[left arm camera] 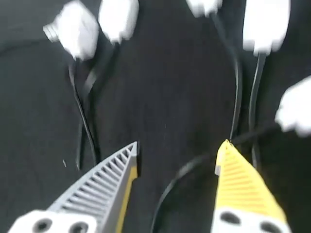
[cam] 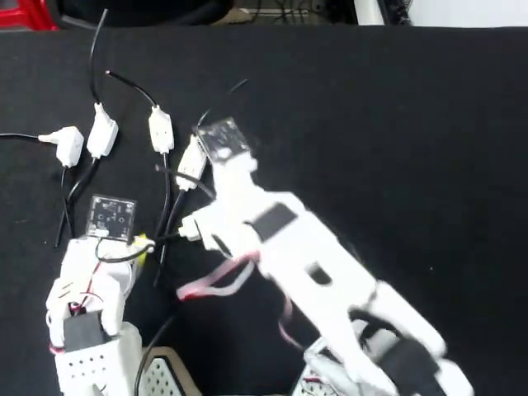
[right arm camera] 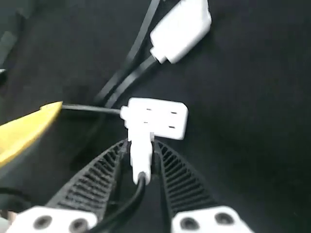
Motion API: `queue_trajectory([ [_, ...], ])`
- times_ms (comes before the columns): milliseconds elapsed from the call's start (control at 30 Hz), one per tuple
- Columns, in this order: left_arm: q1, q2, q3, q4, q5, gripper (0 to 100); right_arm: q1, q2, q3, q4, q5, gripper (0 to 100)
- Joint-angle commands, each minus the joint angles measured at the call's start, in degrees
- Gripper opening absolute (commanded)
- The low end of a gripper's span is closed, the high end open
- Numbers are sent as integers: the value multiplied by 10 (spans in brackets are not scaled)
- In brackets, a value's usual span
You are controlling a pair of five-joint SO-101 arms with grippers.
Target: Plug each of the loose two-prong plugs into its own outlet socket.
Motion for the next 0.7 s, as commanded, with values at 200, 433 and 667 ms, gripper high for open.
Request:
queue_trajectory([
  [200, -13, -3, 36, 8, -68, 256, 41, 170, -167, 67, 31, 11],
  [433, -14, -3, 36, 8, -68, 256, 38, 224, -190, 66, 31, 11],
  [667, -15, -3, 36, 8, -68, 256, 35, 269, -214, 55, 32, 11],
])
